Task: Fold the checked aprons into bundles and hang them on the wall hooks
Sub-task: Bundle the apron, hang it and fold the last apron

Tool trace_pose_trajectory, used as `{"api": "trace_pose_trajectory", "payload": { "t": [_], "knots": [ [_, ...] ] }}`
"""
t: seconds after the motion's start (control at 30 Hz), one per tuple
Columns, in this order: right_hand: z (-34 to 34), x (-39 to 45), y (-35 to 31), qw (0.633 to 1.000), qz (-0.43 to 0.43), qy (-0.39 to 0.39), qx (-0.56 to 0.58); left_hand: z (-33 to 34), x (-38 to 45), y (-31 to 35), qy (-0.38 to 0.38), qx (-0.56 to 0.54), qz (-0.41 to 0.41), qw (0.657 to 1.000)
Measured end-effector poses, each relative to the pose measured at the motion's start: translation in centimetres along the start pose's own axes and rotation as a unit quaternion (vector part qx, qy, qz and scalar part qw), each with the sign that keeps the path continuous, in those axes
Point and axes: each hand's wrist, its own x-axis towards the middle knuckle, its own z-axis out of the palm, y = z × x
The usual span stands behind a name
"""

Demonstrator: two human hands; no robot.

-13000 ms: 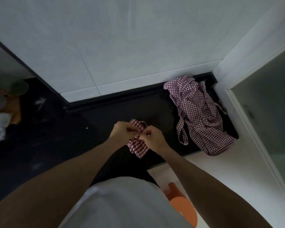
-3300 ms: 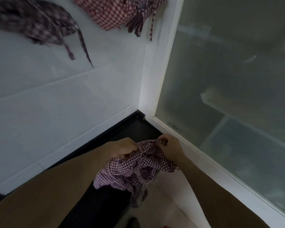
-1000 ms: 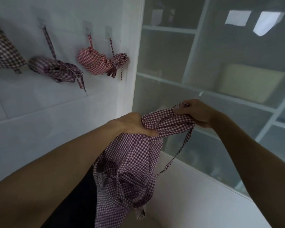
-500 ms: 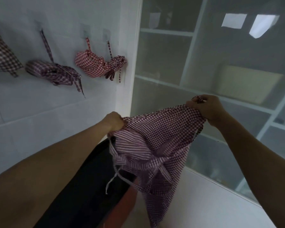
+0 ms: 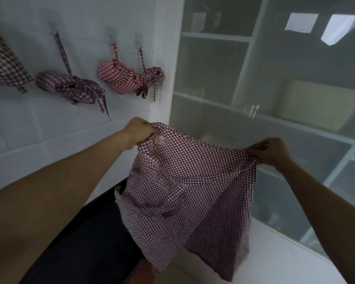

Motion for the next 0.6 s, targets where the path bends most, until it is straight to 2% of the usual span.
{"api": "trace_pose_trajectory", "payload": {
  "t": [0.03,0.07,0.1,0.17,0.23,0.3,0.37,0.43,0.5,0.57,0.6],
  "knots": [
    [0.7,-0.1,0.0,0.999,0.013,-0.003,-0.052,0.1,-0.3,0.9,-0.055,-0.036,-0.027,0.998],
    [1.4,-0.6,-0.3,0.994,0.008,0.003,-0.112,0.3,-0.4,1.6,-0.087,-0.036,-0.022,0.995],
    [2.7,-1.2,-0.5,0.992,-0.025,0.012,-0.125,0.6,-0.5,2.3,-0.104,-0.022,-0.005,0.994],
    [5.8,-2.4,-1.4,0.989,-0.132,0.001,-0.065,1.4,-0.6,3.5,-0.144,0.023,0.037,0.989],
    [8.4,-4.2,-4.0,0.972,-0.214,-0.094,-0.011,2.3,-1.0,4.8,-0.194,0.062,0.072,0.976],
    [9.0,-5.6,-7.1,0.953,-0.25,-0.171,0.018,3.4,-1.4,5.8,-0.227,0.106,0.117,0.961],
    [8.5,-5.6,-9.1,0.946,-0.263,-0.179,0.066,3.9,-1.6,6.2,-0.246,0.13,0.15,0.949],
    [8.7,-4.3,-9.2,0.942,-0.273,-0.173,0.088,3.4,-1.4,5.3,-0.251,0.167,0.156,0.941],
    [8.5,-3.4,-8.6,0.935,-0.239,-0.205,0.162,2.5,-0.9,3.4,-0.25,0.229,0.139,0.93],
    [8.0,-3.2,-8.5,0.911,-0.154,-0.278,0.261,1.8,-0.5,0.9,-0.226,0.269,0.123,0.928],
    [7.5,-3.1,-8.5,0.89,-0.111,-0.329,0.295,1.5,-0.3,-0.1,-0.196,0.256,0.107,0.94]
  ]
}}
